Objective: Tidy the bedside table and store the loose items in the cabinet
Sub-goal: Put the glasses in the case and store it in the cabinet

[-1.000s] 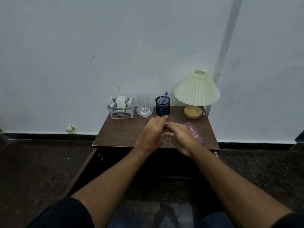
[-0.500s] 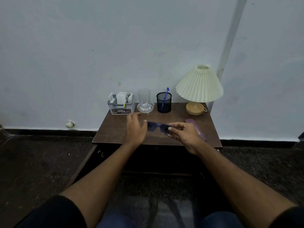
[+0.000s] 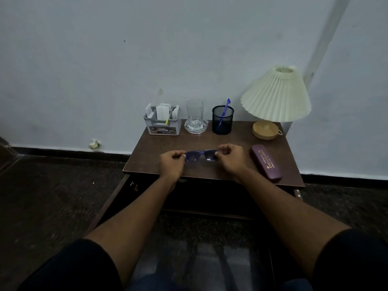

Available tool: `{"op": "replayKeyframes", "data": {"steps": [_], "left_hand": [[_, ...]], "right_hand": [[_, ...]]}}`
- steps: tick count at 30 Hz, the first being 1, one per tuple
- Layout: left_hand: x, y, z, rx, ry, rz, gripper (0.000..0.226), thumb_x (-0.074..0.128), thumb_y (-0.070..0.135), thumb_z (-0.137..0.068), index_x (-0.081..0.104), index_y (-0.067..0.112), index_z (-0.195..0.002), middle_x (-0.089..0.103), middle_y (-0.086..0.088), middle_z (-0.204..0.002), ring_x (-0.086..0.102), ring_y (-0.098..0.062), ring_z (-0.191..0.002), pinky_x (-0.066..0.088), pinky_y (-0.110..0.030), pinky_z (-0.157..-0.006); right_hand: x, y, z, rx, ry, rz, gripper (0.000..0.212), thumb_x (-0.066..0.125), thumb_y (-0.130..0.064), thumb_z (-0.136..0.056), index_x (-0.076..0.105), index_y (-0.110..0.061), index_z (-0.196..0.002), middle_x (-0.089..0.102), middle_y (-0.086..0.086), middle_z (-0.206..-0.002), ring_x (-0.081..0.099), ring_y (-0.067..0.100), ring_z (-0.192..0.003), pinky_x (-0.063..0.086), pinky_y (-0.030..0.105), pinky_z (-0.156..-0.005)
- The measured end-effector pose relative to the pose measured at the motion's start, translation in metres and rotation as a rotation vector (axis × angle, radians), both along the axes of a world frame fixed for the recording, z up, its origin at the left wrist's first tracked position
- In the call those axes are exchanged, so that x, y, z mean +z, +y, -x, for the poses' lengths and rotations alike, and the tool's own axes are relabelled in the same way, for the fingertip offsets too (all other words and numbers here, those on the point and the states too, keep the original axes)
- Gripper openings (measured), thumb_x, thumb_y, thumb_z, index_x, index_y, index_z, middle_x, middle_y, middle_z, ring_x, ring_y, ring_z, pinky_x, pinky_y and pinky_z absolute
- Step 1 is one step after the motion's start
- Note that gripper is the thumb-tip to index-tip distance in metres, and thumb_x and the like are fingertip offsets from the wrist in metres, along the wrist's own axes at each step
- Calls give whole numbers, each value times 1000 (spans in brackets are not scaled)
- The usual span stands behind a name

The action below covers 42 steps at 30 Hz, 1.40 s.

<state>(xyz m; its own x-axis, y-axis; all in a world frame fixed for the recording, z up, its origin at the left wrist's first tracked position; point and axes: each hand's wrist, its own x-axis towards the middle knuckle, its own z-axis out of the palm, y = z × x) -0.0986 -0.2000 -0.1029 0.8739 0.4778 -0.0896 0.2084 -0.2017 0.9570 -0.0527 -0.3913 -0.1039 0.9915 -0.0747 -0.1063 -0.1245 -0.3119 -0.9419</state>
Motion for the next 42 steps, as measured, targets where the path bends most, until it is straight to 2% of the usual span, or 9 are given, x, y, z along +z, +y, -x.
{"op": "replayKeyframes", "data": {"steps": [6,11,18,21,25,27,31,35,42], "left_hand": [[-9,19,-7,55,39,-156,16,69,7,-89,78,6,-103,77,-9,-102,67,-14,-87,51,-22,-82],[-13,24,-8,61,80,-209,19,70,9,-89,78,8,-106,77,-8,-107,71,-20,-100,54,-29,-94],[8,12,-4,40,53,-417,37,64,6,-89,68,10,-125,63,-10,-131,60,-25,-121,46,-29,-105],[19,-3,1,-51,-71,-529,32,62,2,-87,71,12,-116,61,-9,-123,63,-23,-107,43,-19,-89],[24,-42,10,-167,-141,-512,26,63,2,-84,74,13,-105,67,-6,-110,65,-16,-90,48,-17,-84],[22,-64,15,-218,-154,-490,24,65,2,-83,74,13,-102,69,-5,-105,61,-10,-83,43,-6,-77],[14,-104,21,-339,-137,-412,27,63,1,-82,72,15,-103,71,-3,-106,63,-11,-87,49,-17,-81],[7,-136,17,-388,-111,-352,28,62,2,-83,71,14,-106,70,-5,-109,63,-10,-82,47,-7,-72],[5,-163,-1,-432,-41,-265,39,65,5,-86,64,13,-124,65,-5,-125,65,-20,-109,53,-35,-99]], "right_hand": [[-18,27,-15,-47,-49,144,14,77,-16,-81,79,-11,-94,78,4,-91,71,15,-83,58,30,-83],[-28,35,-18,-55,-42,183,14,77,-16,-80,80,-11,-93,77,1,-90,70,13,-81,51,21,-76],[-23,17,-11,-21,-16,138,16,80,-18,-81,77,-15,-96,75,-2,-94,70,11,-87,57,29,-88],[-17,0,-1,5,-24,130,8,80,-18,-82,75,-20,-88,74,-6,-87,70,10,-83,59,31,-84],[-5,-24,22,-35,-100,154,8,79,-20,-82,78,-16,-88,72,-12,-77,64,-4,-66,50,17,-68],[1,-36,33,-33,-128,175,6,77,-18,-83,78,-15,-87,75,-7,-81,68,4,-72,54,22,-74],[14,-65,50,-1,-212,264,5,74,-14,-84,77,-15,-88,75,-5,-85,68,8,-77,55,24,-78],[18,-99,54,-34,-314,406,7,77,-18,-82,77,-21,-87,67,-14,-82,61,-4,-73,54,18,-72],[7,-130,45,-91,-258,734,49,80,-42,-77,65,-19,-118,56,5,-118,53,25,-110,49,36,-90]]}}
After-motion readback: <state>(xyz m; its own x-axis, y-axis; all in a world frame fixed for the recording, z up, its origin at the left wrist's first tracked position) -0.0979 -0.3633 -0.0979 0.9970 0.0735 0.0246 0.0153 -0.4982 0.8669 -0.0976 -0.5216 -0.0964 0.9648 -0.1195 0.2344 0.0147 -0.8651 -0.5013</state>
